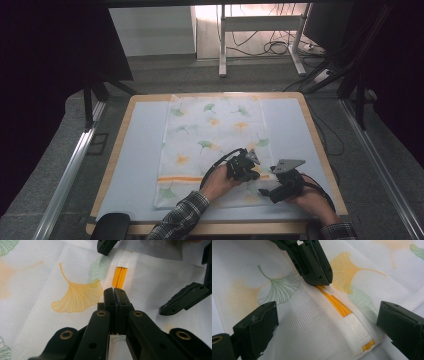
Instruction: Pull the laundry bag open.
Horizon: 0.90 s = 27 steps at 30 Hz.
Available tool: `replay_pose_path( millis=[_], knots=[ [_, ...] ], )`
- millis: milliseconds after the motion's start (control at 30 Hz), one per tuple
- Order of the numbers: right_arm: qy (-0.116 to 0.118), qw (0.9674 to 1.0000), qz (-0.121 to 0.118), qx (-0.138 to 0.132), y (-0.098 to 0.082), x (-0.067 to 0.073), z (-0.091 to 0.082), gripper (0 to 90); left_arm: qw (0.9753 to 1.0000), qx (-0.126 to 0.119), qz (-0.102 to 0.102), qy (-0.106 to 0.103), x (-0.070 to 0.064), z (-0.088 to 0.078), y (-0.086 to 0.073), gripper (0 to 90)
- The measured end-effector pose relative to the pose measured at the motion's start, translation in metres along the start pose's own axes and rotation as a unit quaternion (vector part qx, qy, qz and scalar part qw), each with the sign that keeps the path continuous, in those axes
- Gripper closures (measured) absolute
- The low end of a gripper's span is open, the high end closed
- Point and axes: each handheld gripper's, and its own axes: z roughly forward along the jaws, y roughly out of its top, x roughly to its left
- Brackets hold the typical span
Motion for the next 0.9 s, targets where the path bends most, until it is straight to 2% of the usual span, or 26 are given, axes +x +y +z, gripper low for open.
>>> replay_pose_path(
  millis=[200, 300, 400, 633, 900],
  knots=[
    [0.002, 1.0000, -0.003, 0.004, 0.0019, -0.0001, 0.0010, 2.2, 0.9999, -0.001, -0.010, -0.004, 0.0015, 0.0011, 0.0009, 89.1],
    [0.013, 0.9998, -0.015, 0.009, 0.0029, -0.0009, 0.0028, 0.0, 0.9998, -0.001, -0.018, -0.005, 0.0016, 0.0012, 0.0012, 88.8],
    [0.017, 0.9996, -0.021, 0.013, 0.0044, -0.0027, 0.0035, 0.0, 0.9999, -0.004, -0.013, -0.005, 0.0020, 0.0010, 0.0000, 89.6],
    [0.012, 0.9996, -0.012, 0.024, 0.0058, -0.0020, 0.0024, 2.6, 1.0000, -0.003, -0.003, 0.001, 0.0036, -0.0027, -0.0023, 90.0],
    [0.008, 0.9997, -0.008, 0.023, 0.0054, -0.0021, 0.0016, 4.5, 0.9999, -0.011, -0.007, -0.009, 0.0083, -0.0070, -0.0079, 90.0]
  ],
)
